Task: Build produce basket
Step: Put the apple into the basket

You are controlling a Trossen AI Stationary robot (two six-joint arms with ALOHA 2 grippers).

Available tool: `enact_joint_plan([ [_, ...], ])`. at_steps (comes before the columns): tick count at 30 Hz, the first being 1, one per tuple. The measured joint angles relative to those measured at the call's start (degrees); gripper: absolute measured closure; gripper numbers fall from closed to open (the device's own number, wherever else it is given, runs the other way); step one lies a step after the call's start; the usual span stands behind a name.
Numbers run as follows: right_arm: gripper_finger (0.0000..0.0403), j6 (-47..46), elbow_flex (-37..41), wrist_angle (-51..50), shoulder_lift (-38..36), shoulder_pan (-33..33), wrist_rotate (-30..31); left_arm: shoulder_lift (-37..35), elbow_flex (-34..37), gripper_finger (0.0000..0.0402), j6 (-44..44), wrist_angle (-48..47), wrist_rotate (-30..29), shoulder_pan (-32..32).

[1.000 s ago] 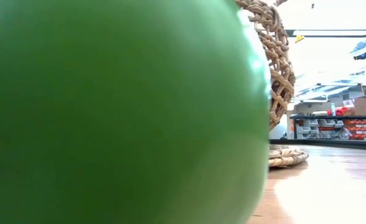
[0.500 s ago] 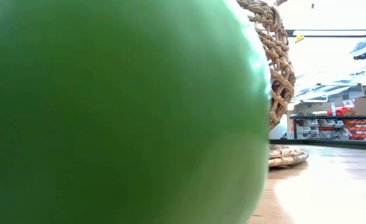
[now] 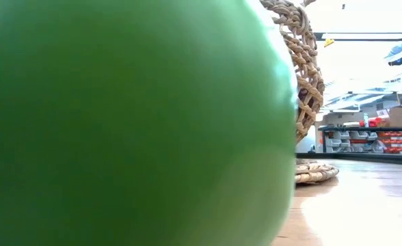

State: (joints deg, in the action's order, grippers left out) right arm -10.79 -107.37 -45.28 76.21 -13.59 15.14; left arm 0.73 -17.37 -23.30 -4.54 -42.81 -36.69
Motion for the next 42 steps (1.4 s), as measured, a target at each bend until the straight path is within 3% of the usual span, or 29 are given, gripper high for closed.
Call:
enact_joint_plan([
  [15, 0.0132, -3.98, 6.79, 1.77, -8.73, -10.37, 12.18, 0.00, 0.00, 0.0005, 0.00, 0.00, 0.00, -0.02],
  [20, 0.0133, -6.04, 12.66, 9.21, -9.30, -12.43, 10.69, 0.00, 0.00, 0.0005, 0.03, 0.00, 0.00, 0.00],
  [29, 0.0133, -4.67, 15.46, 19.03, 2.40, -17.29, 10.21, 0.00, 0.00, 0.0005, 0.03, 0.00, 0.00, -0.02],
  [33, 0.0134, -6.24, 15.24, 22.80, 8.88, -17.85, 7.05, 0.00, 0.00, 0.0005, 0.04, 0.00, 0.00, 0.00],
  [42, 0.0134, -8.61, 3.30, 21.04, 23.23, -17.81, 2.56, 0.00, 0.00, 0.0005, 0.02, -0.02, 0.00, -0.02],
])
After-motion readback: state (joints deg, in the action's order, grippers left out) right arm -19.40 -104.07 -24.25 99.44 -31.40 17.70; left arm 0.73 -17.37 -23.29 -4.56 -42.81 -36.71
